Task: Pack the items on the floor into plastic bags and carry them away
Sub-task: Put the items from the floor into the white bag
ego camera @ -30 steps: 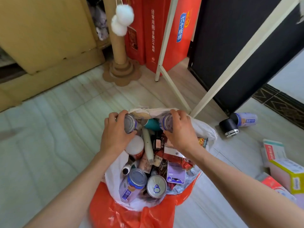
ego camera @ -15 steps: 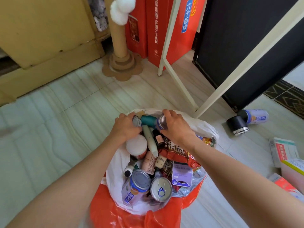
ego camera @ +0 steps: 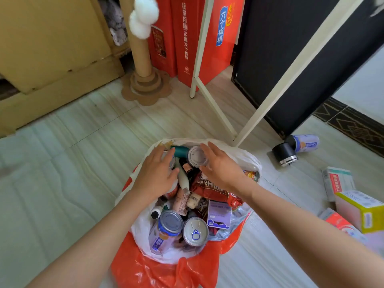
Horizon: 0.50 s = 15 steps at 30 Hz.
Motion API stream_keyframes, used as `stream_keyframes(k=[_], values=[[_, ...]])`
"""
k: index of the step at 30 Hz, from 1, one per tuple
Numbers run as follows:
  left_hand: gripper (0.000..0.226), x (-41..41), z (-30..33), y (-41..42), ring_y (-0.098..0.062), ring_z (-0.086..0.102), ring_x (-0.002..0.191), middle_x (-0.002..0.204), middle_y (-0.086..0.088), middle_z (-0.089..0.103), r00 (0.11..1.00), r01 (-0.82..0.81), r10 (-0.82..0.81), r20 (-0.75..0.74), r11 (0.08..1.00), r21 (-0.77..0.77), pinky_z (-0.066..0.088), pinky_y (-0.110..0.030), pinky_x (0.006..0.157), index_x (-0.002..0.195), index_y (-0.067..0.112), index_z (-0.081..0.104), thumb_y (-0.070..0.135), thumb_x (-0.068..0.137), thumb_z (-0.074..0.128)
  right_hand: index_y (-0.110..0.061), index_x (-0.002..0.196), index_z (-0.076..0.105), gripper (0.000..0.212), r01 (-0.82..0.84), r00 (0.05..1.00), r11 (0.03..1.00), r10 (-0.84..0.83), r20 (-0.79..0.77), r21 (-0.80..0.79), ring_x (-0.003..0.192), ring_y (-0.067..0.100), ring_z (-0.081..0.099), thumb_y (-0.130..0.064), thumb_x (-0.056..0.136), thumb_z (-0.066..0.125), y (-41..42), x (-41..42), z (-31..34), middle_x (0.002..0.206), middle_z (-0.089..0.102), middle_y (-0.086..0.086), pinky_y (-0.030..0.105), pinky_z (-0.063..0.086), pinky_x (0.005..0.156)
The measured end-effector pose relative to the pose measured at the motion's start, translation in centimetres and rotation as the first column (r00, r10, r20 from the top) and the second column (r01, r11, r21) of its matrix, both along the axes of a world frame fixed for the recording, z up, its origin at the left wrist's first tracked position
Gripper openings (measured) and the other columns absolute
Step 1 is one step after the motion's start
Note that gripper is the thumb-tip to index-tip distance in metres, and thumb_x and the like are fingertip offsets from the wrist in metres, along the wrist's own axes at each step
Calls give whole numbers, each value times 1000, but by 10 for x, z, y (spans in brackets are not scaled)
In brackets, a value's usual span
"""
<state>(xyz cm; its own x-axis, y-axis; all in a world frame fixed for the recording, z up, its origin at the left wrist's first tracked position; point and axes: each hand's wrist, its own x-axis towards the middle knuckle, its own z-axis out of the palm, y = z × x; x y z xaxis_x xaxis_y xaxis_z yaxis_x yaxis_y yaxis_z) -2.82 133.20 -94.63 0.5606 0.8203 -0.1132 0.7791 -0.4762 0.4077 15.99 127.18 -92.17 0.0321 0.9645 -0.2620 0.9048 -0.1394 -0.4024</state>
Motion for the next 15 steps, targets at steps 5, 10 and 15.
stream_keyframes(k=[5,10,15], values=[[63,15,35,-39,-32,8,142,154,-16,11,988,142,-136,-71,986,89,14,-50,114,145,19,20,35,91,47,-17,145,18,63,-53,990,994,39,139,101,137,28,27,-33,92,49,-46,24,40,153,21,10,37,26,110],[66,72,89,-78,-34,14,141,152,-16,18,960,279,-267,-82,938,206,15,-47,113,145,15,21,31,89,52,-19,146,19,66,-61,956,989,19,292,136,139,27,25,-39,91,50,-109,81,86,153,23,10,40,22,114],[65,155,129,-116,-24,1,143,156,-7,3,871,491,-463,-167,834,251,6,-39,116,147,20,6,36,94,40,-12,133,45,65,32,923,965,-127,363,259,118,33,53,-36,77,68,-179,150,117,132,53,14,46,42,98]])
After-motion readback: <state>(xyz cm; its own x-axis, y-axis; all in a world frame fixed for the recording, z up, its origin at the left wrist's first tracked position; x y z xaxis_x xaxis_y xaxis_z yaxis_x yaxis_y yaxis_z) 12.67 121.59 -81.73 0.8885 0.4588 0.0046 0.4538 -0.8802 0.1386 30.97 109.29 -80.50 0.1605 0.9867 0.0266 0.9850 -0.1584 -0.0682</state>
